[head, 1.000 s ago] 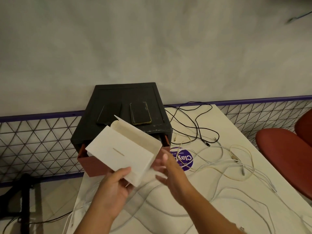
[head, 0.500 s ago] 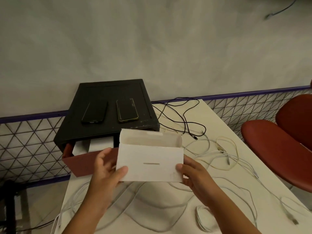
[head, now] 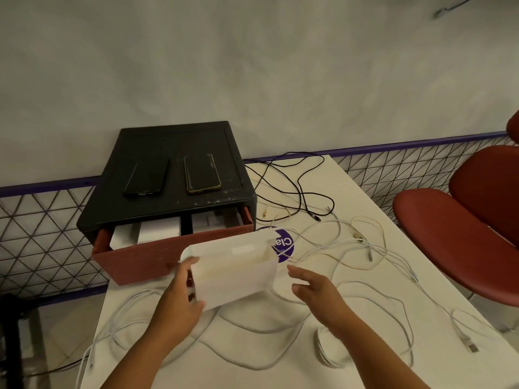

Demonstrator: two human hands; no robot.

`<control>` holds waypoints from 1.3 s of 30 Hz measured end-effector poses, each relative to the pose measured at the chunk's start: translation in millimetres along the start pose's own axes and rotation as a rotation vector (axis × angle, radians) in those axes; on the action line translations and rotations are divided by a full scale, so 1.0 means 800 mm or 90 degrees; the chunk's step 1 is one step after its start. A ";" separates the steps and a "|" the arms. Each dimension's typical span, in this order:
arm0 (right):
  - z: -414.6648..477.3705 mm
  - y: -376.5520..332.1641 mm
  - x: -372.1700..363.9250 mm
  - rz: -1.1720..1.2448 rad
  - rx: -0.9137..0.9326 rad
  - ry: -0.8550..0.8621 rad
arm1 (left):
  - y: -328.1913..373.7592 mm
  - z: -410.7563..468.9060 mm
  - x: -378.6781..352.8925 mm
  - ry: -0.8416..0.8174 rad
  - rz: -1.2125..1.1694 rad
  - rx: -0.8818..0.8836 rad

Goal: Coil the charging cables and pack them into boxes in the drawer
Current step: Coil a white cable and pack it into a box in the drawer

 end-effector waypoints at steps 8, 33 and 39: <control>-0.025 0.082 0.099 -0.373 -0.127 0.122 | -0.038 0.031 0.017 0.089 0.038 0.005; -0.049 0.125 0.064 -0.567 -0.109 0.116 | -0.032 0.042 0.000 0.043 0.007 -0.021; -0.050 0.124 0.057 -0.571 -0.068 0.143 | -0.025 0.040 0.002 0.038 -0.001 -0.031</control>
Point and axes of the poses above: each hand's wrist, its own z-axis towards the middle knuckle, its own x-axis out of the back of the hand, y = z × x, the point moved 10 cm from there along z, towards the middle knuckle, and after that the axes turned 2 degrees about -x, right-handed, at the moved point
